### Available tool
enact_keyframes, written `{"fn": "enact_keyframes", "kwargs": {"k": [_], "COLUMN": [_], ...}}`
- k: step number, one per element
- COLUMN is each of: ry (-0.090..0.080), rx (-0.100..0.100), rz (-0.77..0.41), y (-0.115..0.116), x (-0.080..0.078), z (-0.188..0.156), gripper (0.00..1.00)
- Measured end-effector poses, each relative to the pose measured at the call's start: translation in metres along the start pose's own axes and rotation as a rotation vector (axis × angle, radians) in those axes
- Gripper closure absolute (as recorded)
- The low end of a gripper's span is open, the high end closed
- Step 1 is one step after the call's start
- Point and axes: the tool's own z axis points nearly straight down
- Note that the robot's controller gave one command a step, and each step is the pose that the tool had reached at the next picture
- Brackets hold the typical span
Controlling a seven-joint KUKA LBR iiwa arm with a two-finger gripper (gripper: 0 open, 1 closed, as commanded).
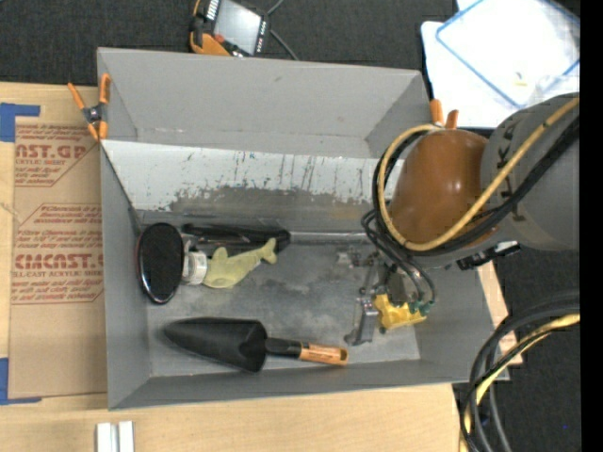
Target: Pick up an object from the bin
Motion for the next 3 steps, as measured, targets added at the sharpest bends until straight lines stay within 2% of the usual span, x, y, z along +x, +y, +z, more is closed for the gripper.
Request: {"fn": "enact_keyframes", "kwargs": {"k": [1,2,3], "ry": [-0.008,-0.012,-0.020], "rx": [0.000,-0.002,0.002], "rz": [-0.001,0.049,-0.070], "y": [0.000,0.046,0.049], "x": [-0.002,0.014,0.014], "z": [-0.004,0.082,0.031], "gripper": [0.00,0.00,0.00]}}
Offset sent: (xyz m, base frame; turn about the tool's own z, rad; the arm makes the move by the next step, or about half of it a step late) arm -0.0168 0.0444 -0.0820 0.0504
